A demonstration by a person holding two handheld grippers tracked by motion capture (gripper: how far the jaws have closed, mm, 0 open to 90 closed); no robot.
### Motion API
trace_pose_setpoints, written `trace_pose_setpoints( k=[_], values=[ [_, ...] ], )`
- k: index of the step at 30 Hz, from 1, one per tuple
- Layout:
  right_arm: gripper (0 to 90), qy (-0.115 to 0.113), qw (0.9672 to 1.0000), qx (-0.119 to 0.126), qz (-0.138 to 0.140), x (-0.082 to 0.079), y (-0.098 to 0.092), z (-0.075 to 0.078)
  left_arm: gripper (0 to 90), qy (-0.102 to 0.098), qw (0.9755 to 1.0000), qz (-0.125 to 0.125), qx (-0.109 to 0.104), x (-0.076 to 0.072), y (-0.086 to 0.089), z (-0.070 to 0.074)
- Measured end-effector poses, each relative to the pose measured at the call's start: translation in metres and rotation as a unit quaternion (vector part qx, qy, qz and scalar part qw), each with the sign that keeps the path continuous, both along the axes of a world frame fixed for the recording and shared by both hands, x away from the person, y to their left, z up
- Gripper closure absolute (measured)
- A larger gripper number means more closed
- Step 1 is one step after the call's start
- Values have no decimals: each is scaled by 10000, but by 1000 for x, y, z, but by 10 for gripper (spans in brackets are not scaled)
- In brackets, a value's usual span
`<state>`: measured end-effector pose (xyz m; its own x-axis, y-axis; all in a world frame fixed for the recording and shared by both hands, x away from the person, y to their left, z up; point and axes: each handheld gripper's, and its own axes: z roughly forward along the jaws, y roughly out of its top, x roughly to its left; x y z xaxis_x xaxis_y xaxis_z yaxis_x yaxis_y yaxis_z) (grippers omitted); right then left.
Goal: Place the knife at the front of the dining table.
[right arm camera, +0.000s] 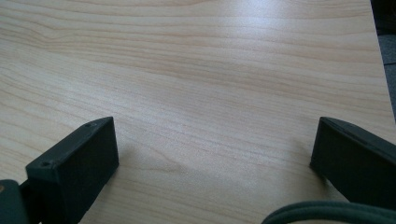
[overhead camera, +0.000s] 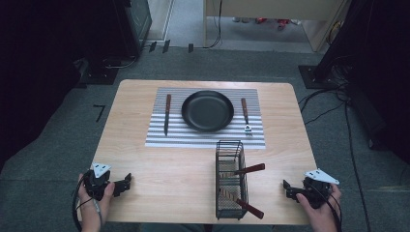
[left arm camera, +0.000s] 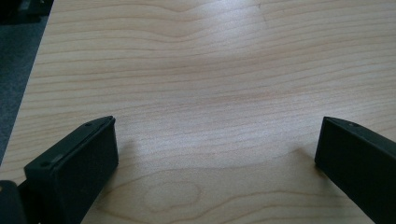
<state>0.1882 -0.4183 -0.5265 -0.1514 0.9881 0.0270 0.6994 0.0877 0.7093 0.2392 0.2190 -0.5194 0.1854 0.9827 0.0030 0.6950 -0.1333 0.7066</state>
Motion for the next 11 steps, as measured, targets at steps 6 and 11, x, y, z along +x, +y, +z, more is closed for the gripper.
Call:
trace_pose_setpoints(
  k=[6, 11],
  values=[
    [3, 2, 10000, 2, -3, 0, 0, 0, 0, -16, 9999, 170, -5, 0, -5, 0],
    [3, 4, 10000, 2, -3, 0, 0, 0, 0, -15, 9999, 172, -9, 0, -6, 0]
  ],
)
